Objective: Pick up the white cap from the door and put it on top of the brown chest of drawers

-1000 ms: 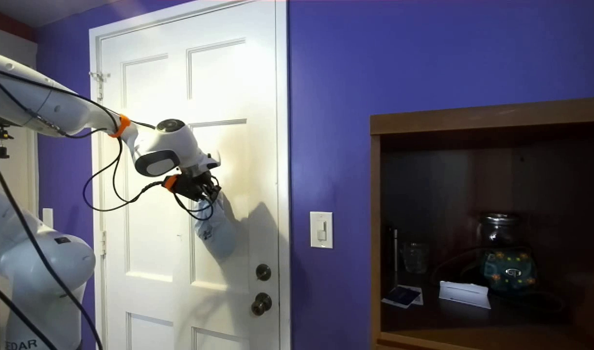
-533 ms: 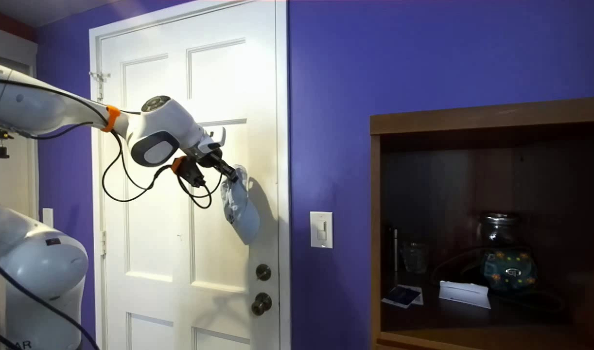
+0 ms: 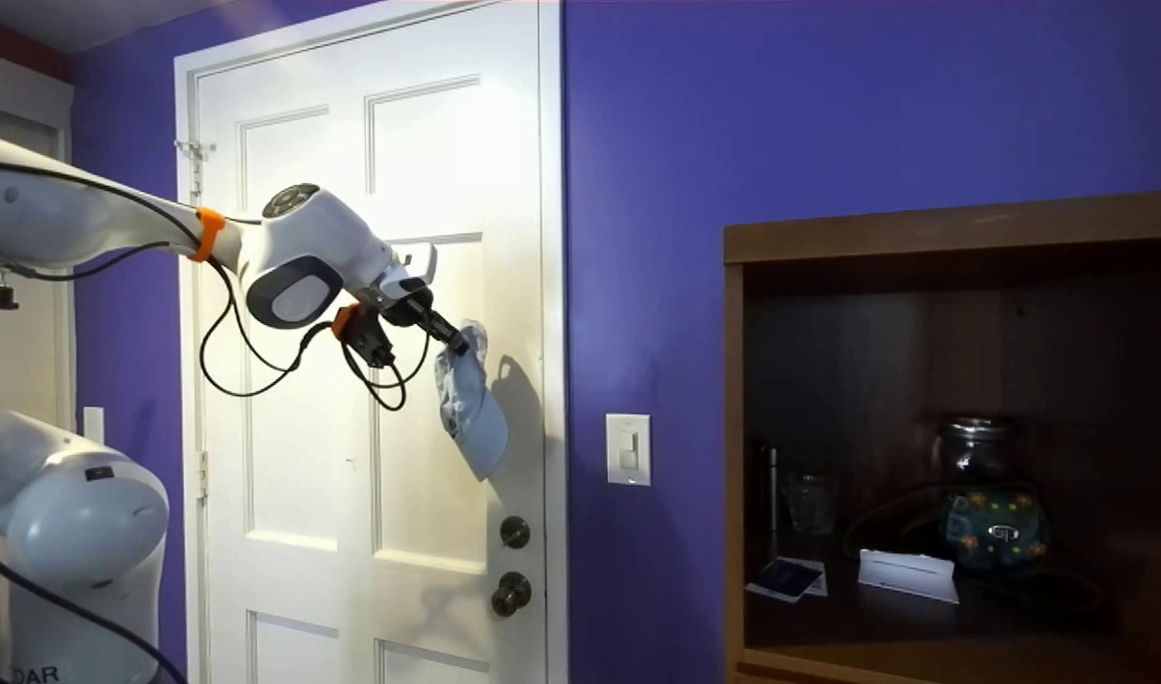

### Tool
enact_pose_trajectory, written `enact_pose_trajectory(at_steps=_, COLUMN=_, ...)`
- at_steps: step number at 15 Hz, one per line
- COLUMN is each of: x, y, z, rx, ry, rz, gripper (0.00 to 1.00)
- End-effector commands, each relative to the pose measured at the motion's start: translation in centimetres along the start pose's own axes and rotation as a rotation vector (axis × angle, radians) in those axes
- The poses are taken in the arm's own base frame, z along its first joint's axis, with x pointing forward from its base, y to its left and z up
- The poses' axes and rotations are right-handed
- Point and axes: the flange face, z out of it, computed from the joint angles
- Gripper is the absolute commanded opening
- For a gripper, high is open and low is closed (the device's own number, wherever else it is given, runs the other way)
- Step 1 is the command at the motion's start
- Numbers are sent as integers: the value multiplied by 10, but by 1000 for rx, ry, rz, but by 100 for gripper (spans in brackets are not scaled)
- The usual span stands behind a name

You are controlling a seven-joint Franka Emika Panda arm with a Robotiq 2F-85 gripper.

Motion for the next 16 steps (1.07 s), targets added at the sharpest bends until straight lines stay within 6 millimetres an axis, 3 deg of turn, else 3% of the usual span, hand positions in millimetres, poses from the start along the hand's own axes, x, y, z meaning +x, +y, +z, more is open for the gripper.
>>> enact_pose_trajectory(at_steps=1, x=6, y=1, z=-4, rx=-20, ry=35, rz=7, gripper=1)
enact_pose_trajectory(at_steps=5, x=45, y=34, z=-34, rx=-95, ry=151, rz=183, gripper=1)
enact_pose_trajectory(at_steps=8, x=80, y=71, z=-71, rx=-138, ry=239, rz=319, gripper=1)
enact_pose_trajectory(at_steps=13, x=132, y=114, z=-133, rx=-186, ry=438, rz=529, gripper=1)
enact_pose_trajectory(at_steps=16, x=152, y=140, z=-152, rx=-213, ry=542, rz=642, gripper=1)
